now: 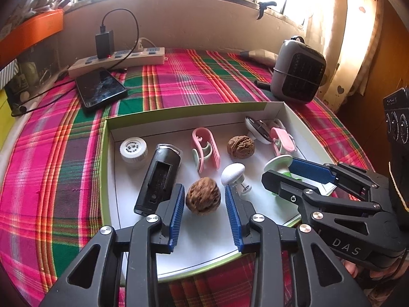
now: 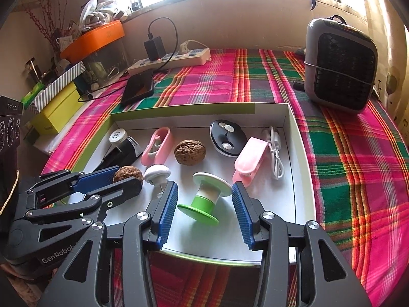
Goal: Organize objects
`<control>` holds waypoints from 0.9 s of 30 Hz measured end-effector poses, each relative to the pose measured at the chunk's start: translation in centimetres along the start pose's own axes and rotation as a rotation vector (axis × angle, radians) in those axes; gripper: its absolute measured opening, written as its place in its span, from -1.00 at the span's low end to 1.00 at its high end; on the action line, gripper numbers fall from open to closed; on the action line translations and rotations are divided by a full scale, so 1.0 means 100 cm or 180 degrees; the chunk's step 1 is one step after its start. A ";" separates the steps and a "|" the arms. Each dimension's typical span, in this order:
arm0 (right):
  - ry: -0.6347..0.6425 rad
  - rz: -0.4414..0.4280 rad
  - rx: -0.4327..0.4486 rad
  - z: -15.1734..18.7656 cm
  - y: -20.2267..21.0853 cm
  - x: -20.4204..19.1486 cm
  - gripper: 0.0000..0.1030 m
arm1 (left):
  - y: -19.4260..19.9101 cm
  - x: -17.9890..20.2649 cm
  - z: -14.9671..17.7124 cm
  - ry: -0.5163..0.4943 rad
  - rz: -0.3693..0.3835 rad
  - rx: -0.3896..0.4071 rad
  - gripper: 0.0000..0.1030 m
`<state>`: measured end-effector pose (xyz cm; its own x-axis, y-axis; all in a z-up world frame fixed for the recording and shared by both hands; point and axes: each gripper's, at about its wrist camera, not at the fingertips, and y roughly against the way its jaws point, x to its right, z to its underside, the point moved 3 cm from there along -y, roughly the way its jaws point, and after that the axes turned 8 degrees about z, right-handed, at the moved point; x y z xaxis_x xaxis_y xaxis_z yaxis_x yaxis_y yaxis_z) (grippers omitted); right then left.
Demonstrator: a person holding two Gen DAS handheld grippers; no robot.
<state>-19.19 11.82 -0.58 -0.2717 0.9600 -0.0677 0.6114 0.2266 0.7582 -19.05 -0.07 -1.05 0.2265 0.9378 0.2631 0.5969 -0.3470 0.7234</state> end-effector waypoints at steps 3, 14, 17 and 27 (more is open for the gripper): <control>0.0001 0.0007 0.0022 0.000 0.003 -0.001 -0.11 | 0.006 0.001 0.001 0.0009 -0.0005 0.0035 -0.35; 0.0033 -0.0015 0.0217 0.005 0.039 -0.009 -0.11 | 0.035 0.015 0.010 0.0005 -0.0004 0.0193 -0.34; 0.0066 0.0024 0.0265 0.010 0.050 -0.011 -0.11 | 0.044 0.020 0.016 -0.0007 -0.0071 0.0222 -0.34; 0.0122 0.0211 0.0190 0.040 0.070 -0.009 -0.11 | 0.060 0.033 0.051 0.0011 -0.0243 0.0182 -0.34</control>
<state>-11.71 13.16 2.22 -0.2568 0.9664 0.0070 0.6718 0.1732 0.7202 -10.78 0.88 0.86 0.1760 0.9615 0.2108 0.6554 -0.2743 0.7037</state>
